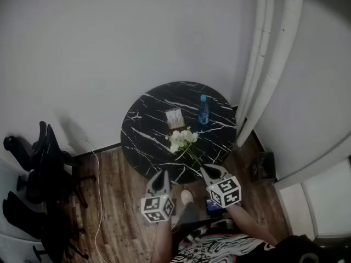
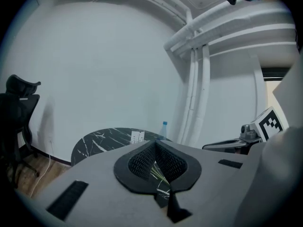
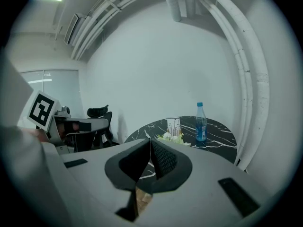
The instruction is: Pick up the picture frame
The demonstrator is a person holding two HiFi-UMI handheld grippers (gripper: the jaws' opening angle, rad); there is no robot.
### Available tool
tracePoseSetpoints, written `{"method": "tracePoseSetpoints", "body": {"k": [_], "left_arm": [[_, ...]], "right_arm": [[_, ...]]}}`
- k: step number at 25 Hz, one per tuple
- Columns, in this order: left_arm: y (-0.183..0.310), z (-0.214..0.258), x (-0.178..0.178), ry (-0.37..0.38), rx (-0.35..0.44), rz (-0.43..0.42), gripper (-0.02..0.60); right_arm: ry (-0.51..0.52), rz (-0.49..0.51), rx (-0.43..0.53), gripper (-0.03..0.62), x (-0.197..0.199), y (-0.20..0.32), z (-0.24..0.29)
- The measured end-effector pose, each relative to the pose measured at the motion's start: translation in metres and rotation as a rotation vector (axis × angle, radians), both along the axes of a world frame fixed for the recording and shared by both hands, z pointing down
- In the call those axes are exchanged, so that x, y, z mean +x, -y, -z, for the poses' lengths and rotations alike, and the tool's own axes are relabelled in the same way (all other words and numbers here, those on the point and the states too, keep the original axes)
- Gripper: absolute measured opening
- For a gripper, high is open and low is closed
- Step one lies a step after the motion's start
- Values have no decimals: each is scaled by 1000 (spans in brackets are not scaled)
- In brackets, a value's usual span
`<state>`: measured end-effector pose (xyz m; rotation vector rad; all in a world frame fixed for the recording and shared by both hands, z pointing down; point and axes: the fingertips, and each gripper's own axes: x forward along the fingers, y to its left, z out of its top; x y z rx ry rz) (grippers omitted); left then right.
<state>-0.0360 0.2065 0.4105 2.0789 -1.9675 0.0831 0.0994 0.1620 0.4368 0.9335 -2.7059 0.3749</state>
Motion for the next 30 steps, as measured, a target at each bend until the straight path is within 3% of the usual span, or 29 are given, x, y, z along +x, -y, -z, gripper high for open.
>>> {"method": "tracePoseSetpoints", "body": {"k": [12,18,30], "left_arm": [[123,0,-65,-29,-14,-29,14],[177,-12,-93,-48,-44,-67,14],[242,-30,-101,-18,-54,-218,14]], "right_arm": [[-42,-14,-40,18,-58,109,-4],[-122,5,-71,18,-89,142,-19],[-141,-86,-86,18,-112,181,-30]]}}
